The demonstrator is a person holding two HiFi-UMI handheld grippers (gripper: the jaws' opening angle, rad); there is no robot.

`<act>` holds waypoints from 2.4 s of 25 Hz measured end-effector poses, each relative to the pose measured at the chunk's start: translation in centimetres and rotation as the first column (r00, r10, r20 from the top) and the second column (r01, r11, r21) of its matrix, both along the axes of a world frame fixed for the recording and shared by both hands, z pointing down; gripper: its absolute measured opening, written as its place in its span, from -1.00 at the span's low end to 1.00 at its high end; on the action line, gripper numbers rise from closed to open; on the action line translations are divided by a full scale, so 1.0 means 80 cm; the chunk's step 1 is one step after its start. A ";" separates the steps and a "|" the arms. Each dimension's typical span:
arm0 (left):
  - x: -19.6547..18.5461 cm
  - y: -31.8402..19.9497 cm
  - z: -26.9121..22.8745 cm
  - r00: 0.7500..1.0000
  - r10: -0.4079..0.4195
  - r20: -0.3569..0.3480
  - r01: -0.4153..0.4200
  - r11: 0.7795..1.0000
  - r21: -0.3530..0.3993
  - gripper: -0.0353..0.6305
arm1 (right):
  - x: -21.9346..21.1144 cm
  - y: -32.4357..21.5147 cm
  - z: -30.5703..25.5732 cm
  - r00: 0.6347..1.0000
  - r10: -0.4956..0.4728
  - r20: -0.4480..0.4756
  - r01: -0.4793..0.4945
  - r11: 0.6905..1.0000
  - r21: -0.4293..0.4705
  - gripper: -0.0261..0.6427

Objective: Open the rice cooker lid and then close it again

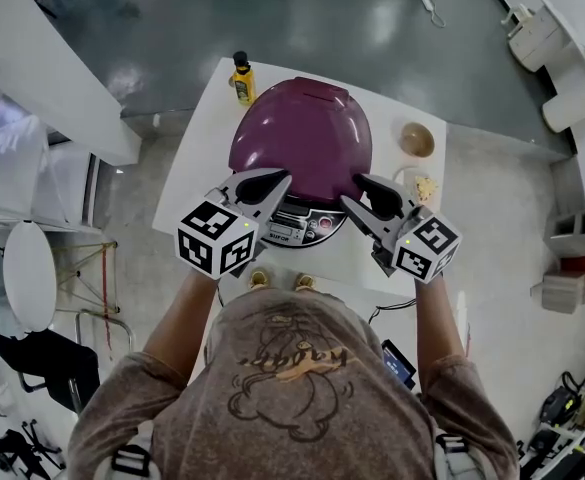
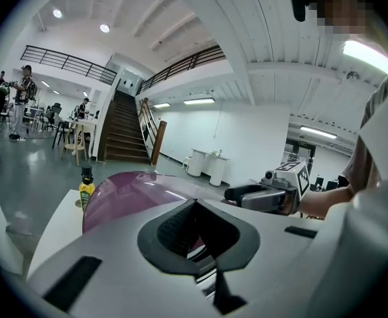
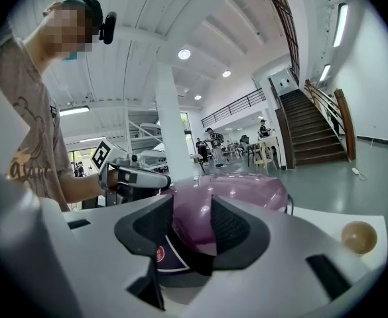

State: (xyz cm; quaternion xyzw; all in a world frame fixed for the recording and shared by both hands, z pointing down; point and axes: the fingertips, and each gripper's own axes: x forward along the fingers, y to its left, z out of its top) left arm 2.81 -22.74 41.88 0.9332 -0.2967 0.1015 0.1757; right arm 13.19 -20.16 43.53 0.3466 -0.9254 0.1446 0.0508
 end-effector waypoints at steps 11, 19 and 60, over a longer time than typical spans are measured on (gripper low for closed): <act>-0.001 0.002 0.025 0.999 0.024 0.039 -0.022 0.999 -0.048 -0.83 | -0.001 0.002 0.021 1.000 0.010 -0.022 -0.011 0.999 -0.045 -0.43; 0.002 0.007 0.037 0.994 0.057 0.089 -0.050 0.996 -0.079 -0.83 | -0.001 0.003 0.031 0.998 0.029 -0.058 -0.033 0.997 -0.064 -0.50; 0.010 0.014 0.065 0.956 0.176 0.233 -0.130 0.971 -0.198 -0.84 | 0.005 -0.010 0.056 0.972 0.092 -0.216 -0.104 0.993 -0.047 -0.89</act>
